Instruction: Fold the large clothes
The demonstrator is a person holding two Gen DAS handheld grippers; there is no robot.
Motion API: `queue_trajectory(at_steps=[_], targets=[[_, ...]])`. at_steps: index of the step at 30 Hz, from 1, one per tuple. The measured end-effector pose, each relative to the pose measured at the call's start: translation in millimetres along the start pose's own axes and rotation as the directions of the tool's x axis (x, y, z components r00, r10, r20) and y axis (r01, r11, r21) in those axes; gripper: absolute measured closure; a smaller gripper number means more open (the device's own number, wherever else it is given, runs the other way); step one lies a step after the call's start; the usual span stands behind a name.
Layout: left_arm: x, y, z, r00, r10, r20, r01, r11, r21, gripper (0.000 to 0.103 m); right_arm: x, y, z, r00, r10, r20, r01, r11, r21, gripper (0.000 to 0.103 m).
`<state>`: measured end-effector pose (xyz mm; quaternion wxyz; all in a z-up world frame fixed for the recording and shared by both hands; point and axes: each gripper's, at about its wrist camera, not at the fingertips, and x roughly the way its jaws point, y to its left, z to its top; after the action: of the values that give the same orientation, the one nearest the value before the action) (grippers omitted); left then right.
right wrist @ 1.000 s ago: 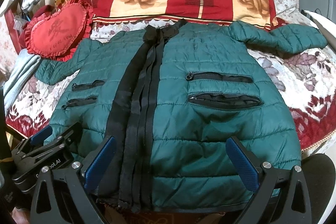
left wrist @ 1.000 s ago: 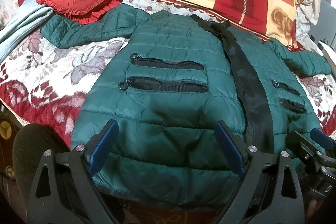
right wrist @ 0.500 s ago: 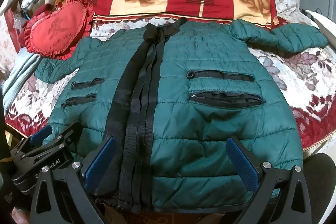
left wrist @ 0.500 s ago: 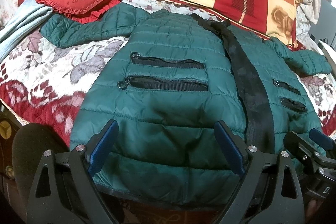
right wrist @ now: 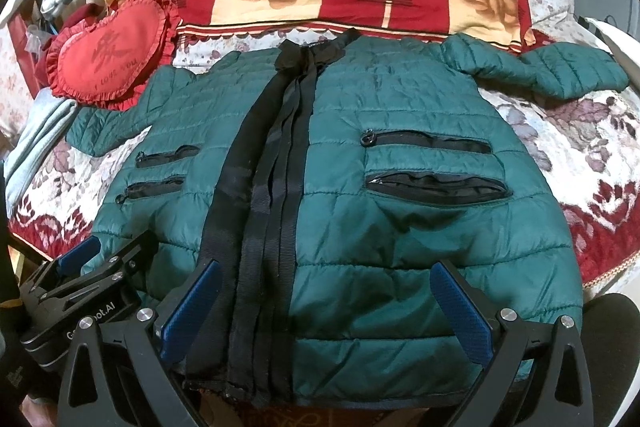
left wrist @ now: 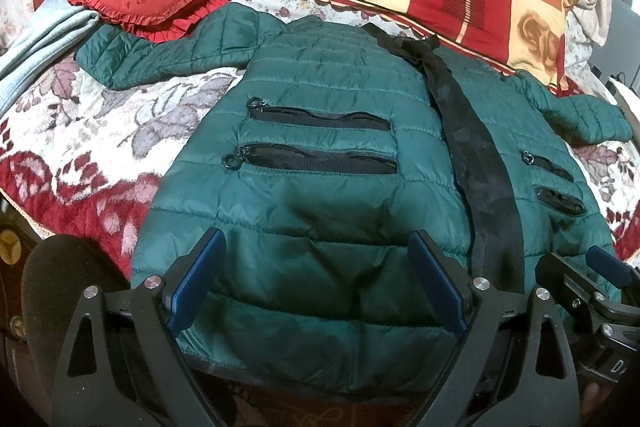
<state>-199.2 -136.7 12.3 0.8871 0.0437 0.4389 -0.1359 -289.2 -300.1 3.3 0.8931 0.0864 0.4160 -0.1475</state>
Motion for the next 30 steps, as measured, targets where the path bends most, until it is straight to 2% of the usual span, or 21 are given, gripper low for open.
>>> queue_trajectory(at_steps=[4,10,14,19,30], targets=[[2.0,1.6,1.6,1.0,-0.004,-0.003,0.004,1.0,0.0,0.01,0.1,0.0,2.9,1.0,-0.005,-0.021,0.005,1.0,0.001,0.0],[6.6,1.6,12.6,1.0,-0.014,-0.005,0.014,1.0,0.0,0.011,0.9,-4.1,19.0,1.0,-0.003,0.002,0.003,1.0,0.017,0.0],[7.4,1.5,28.4,1.0,-0.019,0.005,0.019,1.0,0.001,0.01,6.3,-4.6,34.3,1.0,-0.027,0.001,0.027,0.999,-0.019,0.0],[11.2,9.6,55.1,1.0,-0.02,0.016,0.021,1.0,-0.014,0.01,12.5,-2.9,59.9,1.0,-0.009,0.022,0.009,0.999,-0.032,0.0],[27.5,41.4,94.6,0.997,0.068,0.03,-0.067,0.997,-0.05,0.01,34.4,14.4,107.0,0.998,0.031,0.058,-0.027,0.997,-0.071,0.0]])
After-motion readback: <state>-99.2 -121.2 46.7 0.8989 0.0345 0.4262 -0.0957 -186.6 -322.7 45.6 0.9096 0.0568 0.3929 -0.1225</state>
